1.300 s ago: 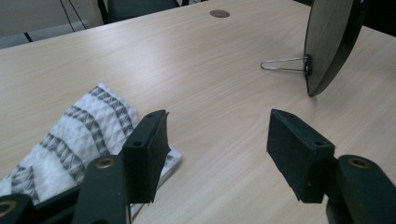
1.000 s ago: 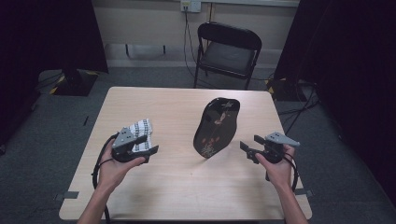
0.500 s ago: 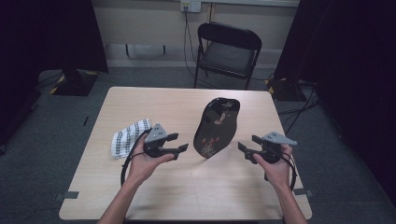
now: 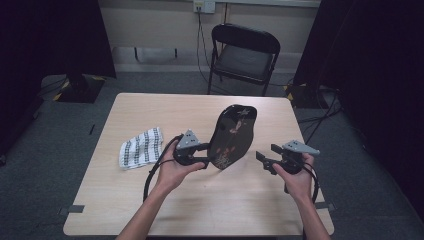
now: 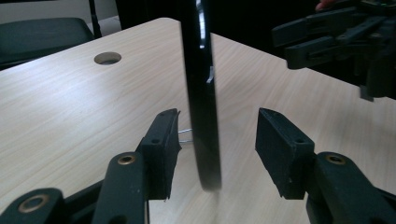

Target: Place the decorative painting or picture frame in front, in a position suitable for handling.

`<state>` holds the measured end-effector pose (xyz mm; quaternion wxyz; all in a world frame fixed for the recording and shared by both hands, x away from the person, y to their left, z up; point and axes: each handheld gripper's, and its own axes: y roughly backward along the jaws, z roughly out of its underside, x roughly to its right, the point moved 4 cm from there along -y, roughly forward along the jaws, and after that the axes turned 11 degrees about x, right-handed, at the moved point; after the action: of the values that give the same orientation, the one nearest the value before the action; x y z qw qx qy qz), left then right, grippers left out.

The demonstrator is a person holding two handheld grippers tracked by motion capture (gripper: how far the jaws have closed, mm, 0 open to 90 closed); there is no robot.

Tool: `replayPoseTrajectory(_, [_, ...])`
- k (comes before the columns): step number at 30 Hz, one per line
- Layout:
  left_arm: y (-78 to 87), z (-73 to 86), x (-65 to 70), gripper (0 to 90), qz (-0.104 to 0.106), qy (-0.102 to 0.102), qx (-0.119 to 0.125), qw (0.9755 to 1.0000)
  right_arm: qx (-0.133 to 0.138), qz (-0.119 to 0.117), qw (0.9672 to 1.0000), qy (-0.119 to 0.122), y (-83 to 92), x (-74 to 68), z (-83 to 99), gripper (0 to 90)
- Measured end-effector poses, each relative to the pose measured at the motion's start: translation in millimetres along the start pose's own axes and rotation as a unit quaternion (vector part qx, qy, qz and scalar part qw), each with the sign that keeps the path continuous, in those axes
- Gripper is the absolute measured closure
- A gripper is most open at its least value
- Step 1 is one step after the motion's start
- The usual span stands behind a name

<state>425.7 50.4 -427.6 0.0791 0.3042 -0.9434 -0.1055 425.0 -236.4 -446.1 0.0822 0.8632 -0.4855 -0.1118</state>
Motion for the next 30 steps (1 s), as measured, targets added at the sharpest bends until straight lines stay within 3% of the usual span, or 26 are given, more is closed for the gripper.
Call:
replayPoseTrajectory(5, [-5.2,-1.4,-4.6,56.6,-0.003,0.023,0.005,0.9997,-0.003,0.0,1.0,0.0,-0.5,-0.1,0.5,27.2])
replayPoseTrajectory(7, [-6.7,-3.0,-4.8,57.0,0.007,0.011,0.004,0.9999,-0.006,0.001,1.0,0.0,-1.0,0.4,1.0,26.8])
replayPoseTrajectory(12, [-10.0,-4.5,-7.2,58.0,0.009,0.015,0.01,0.9998,-0.004,0.003,0.9999,-0.013,-1.4,1.1,0.8,26.9])
replayPoseTrajectory(15, [-13.8,-4.7,-7.3,61.7,0.017,-0.003,0.008,0.9998,-0.007,0.002,0.9999,-0.011,-0.8,0.7,0.9,26.9])
replayPoseTrajectory(16, [-16.5,-4.2,-8.6,61.9,0.015,0.007,0.014,0.9998,-0.006,0.002,0.9999,-0.011,-0.4,0.8,1.1,26.8])
replayPoseTrajectory(19, [-18.6,-2.9,-10.2,68.7,0.016,0.004,0.015,0.9998,-0.006,0.003,0.9999,-0.01,0.4,1.0,1.2,25.7])
replayPoseTrajectory(23, [-18.7,-2.6,-9.8,76.6,0.031,0.024,0.022,0.999,-0.001,0.008,0.9999,-0.007,2.6,3.4,0.6,25.1])
replayPoseTrajectory(30, [-15.9,-0.6,-9.9,78.4,0.032,0.043,0.032,0.998,-0.003,0.01,0.9999,-0.004,3.4,4.4,1.7,25.2])
